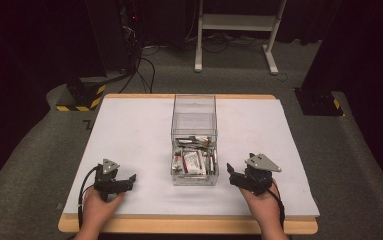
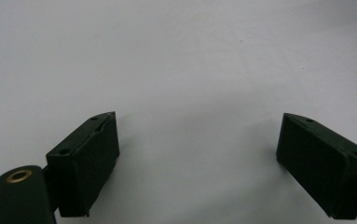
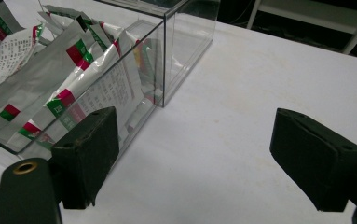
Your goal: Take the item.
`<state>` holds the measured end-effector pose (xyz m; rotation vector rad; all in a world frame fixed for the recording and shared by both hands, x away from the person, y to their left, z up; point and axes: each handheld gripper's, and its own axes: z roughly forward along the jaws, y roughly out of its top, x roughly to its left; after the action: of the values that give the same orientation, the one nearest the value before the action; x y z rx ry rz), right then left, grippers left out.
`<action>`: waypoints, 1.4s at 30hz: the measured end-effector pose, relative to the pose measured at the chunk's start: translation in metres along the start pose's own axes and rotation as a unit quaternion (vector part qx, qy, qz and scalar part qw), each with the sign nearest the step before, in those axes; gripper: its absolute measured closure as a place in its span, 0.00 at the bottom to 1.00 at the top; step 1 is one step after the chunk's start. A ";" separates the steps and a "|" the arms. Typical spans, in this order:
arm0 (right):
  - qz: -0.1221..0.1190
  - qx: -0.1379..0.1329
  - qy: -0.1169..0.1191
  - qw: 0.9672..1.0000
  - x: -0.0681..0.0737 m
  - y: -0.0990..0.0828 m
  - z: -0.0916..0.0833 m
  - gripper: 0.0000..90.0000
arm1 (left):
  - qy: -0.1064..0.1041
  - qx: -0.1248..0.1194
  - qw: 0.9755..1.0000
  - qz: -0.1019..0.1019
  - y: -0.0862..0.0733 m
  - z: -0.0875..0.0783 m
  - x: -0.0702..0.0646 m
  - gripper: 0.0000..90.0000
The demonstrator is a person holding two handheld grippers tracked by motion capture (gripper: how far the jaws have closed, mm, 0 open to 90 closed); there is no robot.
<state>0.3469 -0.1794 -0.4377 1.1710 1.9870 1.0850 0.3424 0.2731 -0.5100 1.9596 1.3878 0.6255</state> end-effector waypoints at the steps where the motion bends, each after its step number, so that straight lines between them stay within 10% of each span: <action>1: 0.000 -0.002 0.000 1.000 0.000 0.001 -0.001 0.18 | 0.000 0.000 1.000 0.000 0.000 0.000 0.000 0.15; 42: -0.021 -0.062 0.077 0.995 0.038 0.029 -0.023 0.18 | 0.000 0.000 1.000 0.000 0.000 0.000 0.000 0.15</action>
<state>0.3237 -0.1450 -0.4045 1.0023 2.0169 1.2919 0.3424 0.2731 -0.5100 1.9598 1.3880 0.6254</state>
